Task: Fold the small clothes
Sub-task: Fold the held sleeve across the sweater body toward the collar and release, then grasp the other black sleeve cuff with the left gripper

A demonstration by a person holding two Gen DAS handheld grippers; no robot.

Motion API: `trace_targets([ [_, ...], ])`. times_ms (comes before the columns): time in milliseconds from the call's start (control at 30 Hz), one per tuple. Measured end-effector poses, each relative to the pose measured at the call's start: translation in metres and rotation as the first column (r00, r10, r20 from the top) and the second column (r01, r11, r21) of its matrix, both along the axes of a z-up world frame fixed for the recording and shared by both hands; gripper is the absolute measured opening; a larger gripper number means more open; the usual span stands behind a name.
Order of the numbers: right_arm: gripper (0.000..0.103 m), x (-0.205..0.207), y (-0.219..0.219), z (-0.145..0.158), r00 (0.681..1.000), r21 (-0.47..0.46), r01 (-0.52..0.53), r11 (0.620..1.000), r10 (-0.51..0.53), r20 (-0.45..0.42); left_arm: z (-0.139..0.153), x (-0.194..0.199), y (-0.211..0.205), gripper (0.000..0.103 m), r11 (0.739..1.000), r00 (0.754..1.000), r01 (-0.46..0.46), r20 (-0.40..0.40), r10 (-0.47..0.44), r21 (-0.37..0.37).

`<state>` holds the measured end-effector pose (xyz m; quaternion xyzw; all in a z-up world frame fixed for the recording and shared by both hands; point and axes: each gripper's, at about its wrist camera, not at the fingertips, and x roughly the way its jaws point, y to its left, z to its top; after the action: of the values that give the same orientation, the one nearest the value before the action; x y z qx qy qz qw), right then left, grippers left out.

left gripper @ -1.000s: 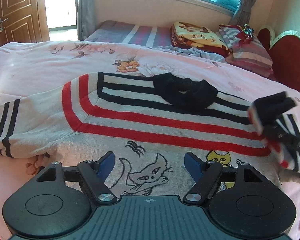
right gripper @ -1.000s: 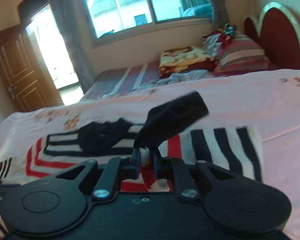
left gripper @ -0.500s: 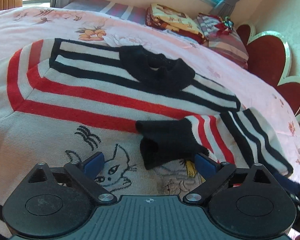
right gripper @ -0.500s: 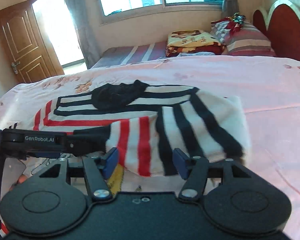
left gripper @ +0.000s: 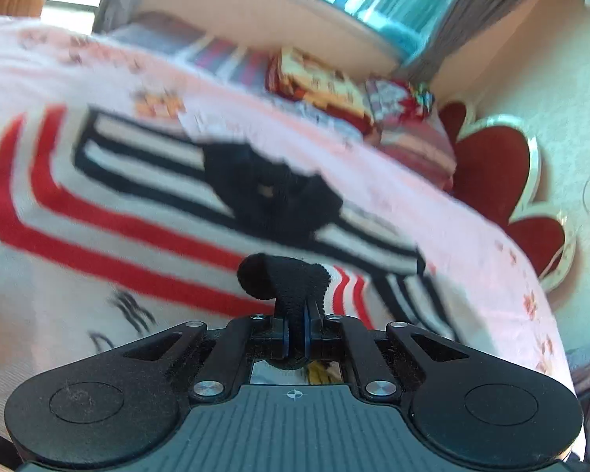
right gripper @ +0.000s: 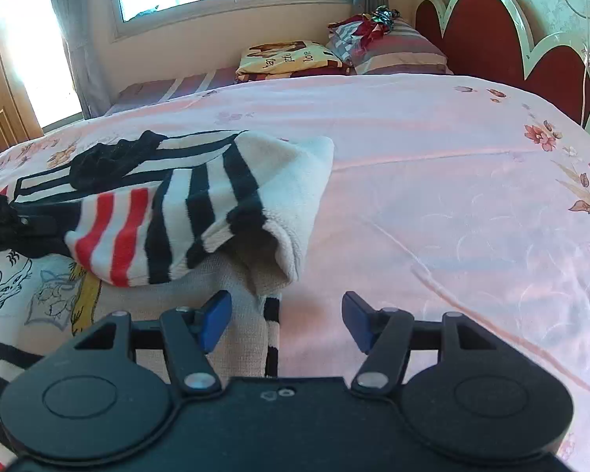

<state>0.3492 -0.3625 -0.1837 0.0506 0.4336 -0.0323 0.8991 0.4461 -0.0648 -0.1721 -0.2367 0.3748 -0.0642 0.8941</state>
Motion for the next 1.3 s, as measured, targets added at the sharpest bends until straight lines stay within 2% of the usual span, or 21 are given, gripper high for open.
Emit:
trace_targets([
  [133,0.058,0.010,0.003,-0.004,1.000,0.017,-0.002,1.000,0.002,-0.001,0.027,-0.007,0.047,0.006,0.994,0.993,-0.100,0.066,0.097,0.035],
  [233,0.041,0.017,0.016,-0.006,0.999,0.019,-0.048,0.999,0.048,0.003,0.030,-0.013,0.076,0.006,0.986,0.988,-0.141,0.066,0.136,0.085],
  [333,0.022,0.019,0.028,-0.009,0.997,0.013,-0.077,0.997,0.077,-0.001,0.002,-0.013,0.089,0.007,0.980,0.989,-0.141,-0.019,0.145,0.139],
  [433,0.016,0.016,0.022,-0.017,0.999,0.016,-0.046,0.999,0.047,-0.005,-0.036,-0.009,0.079,0.007,0.975,0.986,-0.101,-0.112,0.125,0.200],
  [467,0.015,0.015,0.014,-0.018,1.000,0.054,-0.022,0.998,0.022,-0.001,-0.039,-0.011,0.075,0.007,0.969,0.989,-0.101,-0.087,0.123,0.224],
  [533,0.015,0.014,0.004,-0.016,1.000,0.092,0.006,0.996,-0.005,-0.011,-0.034,-0.014,0.069,0.008,0.962,0.991,-0.092,-0.074,0.115,0.258],
  [567,0.016,0.012,0.004,-0.014,1.000,0.083,0.004,0.997,-0.003,-0.012,-0.029,-0.016,0.072,0.020,0.961,0.989,-0.099,-0.077,0.123,0.256],
  [600,0.017,0.009,0.003,-0.014,1.000,0.077,0.002,0.997,-0.001,-0.014,-0.024,-0.020,0.076,0.039,0.959,0.987,-0.117,-0.077,0.141,0.257],
  [633,0.019,0.005,0.003,-0.012,1.000,0.081,0.003,0.997,-0.001,-0.020,-0.018,-0.028,0.081,0.051,0.953,0.984,-0.150,-0.059,0.171,0.265],
  [667,0.020,0.002,0.000,-0.010,1.000,0.097,-0.002,0.995,0.005,-0.030,-0.011,-0.038,0.086,0.069,0.941,0.979,-0.192,-0.017,0.205,0.279],
  [700,0.023,-0.003,-0.002,-0.005,0.999,0.114,-0.008,0.993,0.011,-0.034,-0.005,-0.046,0.088,0.073,0.929,0.973,-0.225,0.023,0.229,0.295],
  [733,0.027,-0.009,-0.004,0.001,1.000,0.125,-0.011,0.992,0.014,-0.025,0.001,-0.051,0.091,0.073,0.924,0.973,-0.229,0.044,0.226,0.307],
  [833,0.029,-0.017,-0.008,0.022,0.999,0.145,-0.020,0.989,0.015,0.038,0.007,-0.044,0.084,0.073,0.941,0.987,-0.162,0.036,0.158,0.298],
  [1000,0.030,0.019,0.005,0.023,0.996,0.108,-0.057,0.993,0.049,0.072,-0.009,-0.017,0.036,0.073,0.948,0.999,-0.044,0.019,0.040,0.316],
  [1100,0.026,0.035,0.022,0.011,0.993,0.034,-0.113,0.993,0.111,0.047,-0.030,-0.005,0.024,0.073,0.940,0.999,-0.001,-0.041,0.016,0.340],
  [1167,0.028,0.040,0.022,-0.012,0.991,-0.025,-0.125,0.992,0.123,-0.050,-0.037,-0.012,0.026,0.073,0.939,1.000,0.002,-0.023,0.006,0.344],
  [1233,0.028,0.035,0.007,-0.016,0.994,0.054,-0.101,0.993,0.103,-0.037,-0.035,-0.017,0.024,0.073,0.928,0.999,0.027,-0.030,-0.017,0.370],
  [1300,0.030,0.038,0.003,-0.008,0.995,0.088,-0.089,0.992,0.092,-0.032,-0.029,-0.018,0.025,0.073,0.935,0.999,0.012,-0.035,0.000,0.354],
])
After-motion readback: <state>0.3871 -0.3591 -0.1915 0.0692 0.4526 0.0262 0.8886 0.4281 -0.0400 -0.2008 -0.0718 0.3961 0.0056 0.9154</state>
